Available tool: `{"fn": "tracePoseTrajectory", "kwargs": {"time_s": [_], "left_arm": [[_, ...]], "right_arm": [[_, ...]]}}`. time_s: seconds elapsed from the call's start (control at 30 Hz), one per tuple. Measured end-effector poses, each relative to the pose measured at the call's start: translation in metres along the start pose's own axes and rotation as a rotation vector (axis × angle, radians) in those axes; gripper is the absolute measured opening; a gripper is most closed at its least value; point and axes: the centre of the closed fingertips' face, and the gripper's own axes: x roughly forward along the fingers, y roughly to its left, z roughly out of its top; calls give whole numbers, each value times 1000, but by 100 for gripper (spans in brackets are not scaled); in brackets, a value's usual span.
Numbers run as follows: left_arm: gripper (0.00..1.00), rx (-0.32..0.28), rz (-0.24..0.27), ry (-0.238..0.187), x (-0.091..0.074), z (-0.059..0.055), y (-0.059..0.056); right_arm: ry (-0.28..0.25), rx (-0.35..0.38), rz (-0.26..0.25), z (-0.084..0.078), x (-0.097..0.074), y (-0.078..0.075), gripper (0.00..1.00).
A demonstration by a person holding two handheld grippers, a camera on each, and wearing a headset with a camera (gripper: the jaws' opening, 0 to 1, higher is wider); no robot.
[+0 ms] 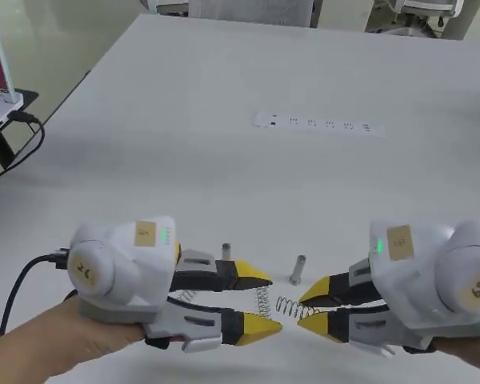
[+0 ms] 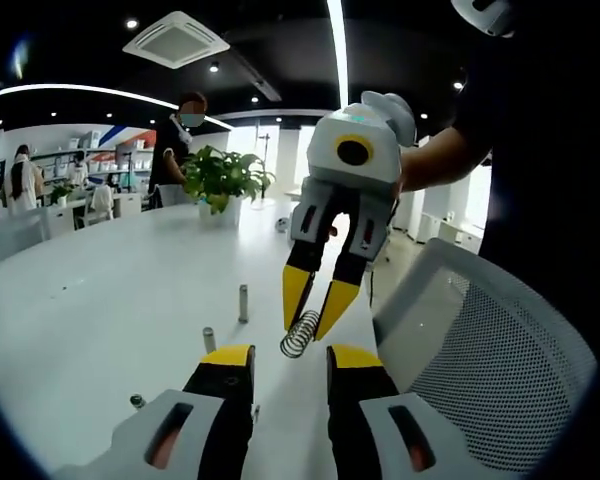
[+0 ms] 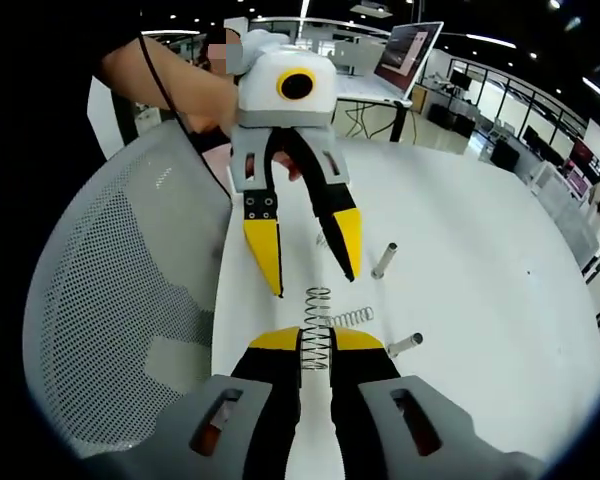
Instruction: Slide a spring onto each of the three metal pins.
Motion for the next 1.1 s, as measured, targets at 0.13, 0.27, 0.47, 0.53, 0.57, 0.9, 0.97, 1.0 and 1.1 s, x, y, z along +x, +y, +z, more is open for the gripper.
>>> {"fn": "tracePoseTrajectory", "kwargs": {"time_s": [0.13,0.27,0.47,0.53,0.57,0.9,0.97,1.0,1.1], "left_arm": [[18,-4,-11,-6,3,1,-2],[15,-9,-21,-9,6,2,-3],[11,-12,-38,-22,8,3,-6],[10,-11,-43,-19,9,2,-6],[9,-13,-44,-22,10,2,-6],[5,-11,-45,-28,9,3,-5],[5,-10,-47,-26,9,3,-5],[4,-10,-45,-26,9,3,-5],[4,-7,-43,-28,9,4,-5]], "right_arm": [[-6,-9,4,1,0,1,7],[-13,-19,8,3,-1,2,7],[-19,-30,11,4,-1,3,7],[-21,-33,12,4,-1,3,7],[-21,-36,14,4,0,3,7],[-34,-46,21,10,1,2,7],[-34,-51,24,10,1,2,7],[-35,-51,23,10,1,2,7],[-39,-57,23,10,0,2,7]]}}
